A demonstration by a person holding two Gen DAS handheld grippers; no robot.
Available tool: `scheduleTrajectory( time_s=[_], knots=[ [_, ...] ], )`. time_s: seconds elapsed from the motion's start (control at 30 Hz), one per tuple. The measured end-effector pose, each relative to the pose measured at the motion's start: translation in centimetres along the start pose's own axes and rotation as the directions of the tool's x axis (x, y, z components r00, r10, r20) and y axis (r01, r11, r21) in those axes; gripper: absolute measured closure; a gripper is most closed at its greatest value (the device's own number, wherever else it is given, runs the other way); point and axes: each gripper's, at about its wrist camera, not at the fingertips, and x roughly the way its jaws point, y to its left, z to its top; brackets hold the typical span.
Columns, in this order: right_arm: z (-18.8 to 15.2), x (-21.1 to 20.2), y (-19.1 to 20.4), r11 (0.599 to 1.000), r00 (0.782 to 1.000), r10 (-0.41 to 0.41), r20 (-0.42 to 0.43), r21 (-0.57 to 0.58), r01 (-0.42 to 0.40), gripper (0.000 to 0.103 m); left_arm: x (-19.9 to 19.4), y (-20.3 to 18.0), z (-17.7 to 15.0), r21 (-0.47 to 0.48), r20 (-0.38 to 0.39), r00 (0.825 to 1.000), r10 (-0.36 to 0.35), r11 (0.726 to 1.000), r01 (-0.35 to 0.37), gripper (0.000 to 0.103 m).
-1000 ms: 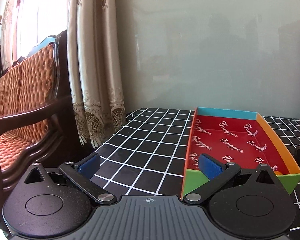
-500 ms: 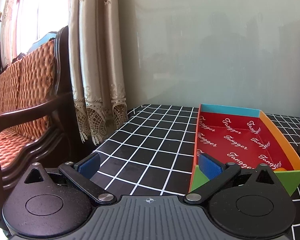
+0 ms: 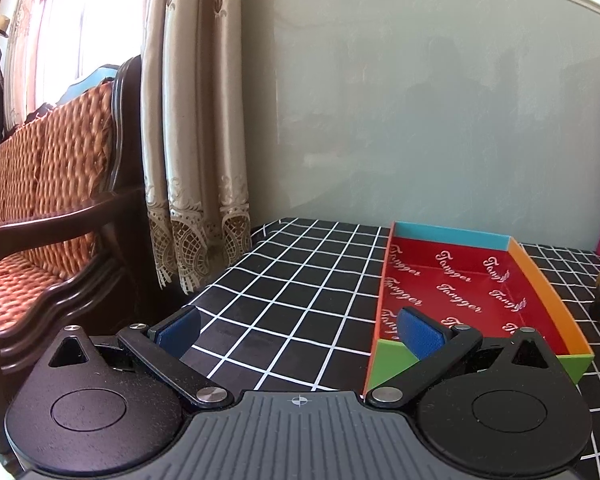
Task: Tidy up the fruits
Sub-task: 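Carry the water chestnut in the right gripper into the box and release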
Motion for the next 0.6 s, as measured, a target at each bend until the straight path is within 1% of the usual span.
scheduleTrajectory(
  time_s=[0.17,0.3,0.47,0.6],
  knots=[
    [0.7,-1.8,1.0,1.0,0.999,0.025,0.04,-0.006,-0.025,0.055,-0.5,0.1,0.1,0.001,0.012,1.0,0.007,1.0,-0.007,0.0],
    [1.1,-3.1,1.6,0.998,0.995,0.06,0.078,-0.012,-0.059,0.055,-0.7,0.6,0.2,-0.006,0.02,1.0,0.02,1.0,-0.02,0.0],
    [1.7,-4.4,3.4,0.99,0.981,0.138,0.137,-0.028,-0.135,0.055,-0.7,1.1,0.2,-0.007,0.016,0.999,0.032,0.999,-0.032,0.0],
    [1.8,-4.1,5.9,0.978,0.969,0.205,0.138,-0.053,-0.2,0.055,-0.6,1.3,0.1,-0.005,0.015,0.999,0.037,0.999,-0.037,0.0]
  ],
)
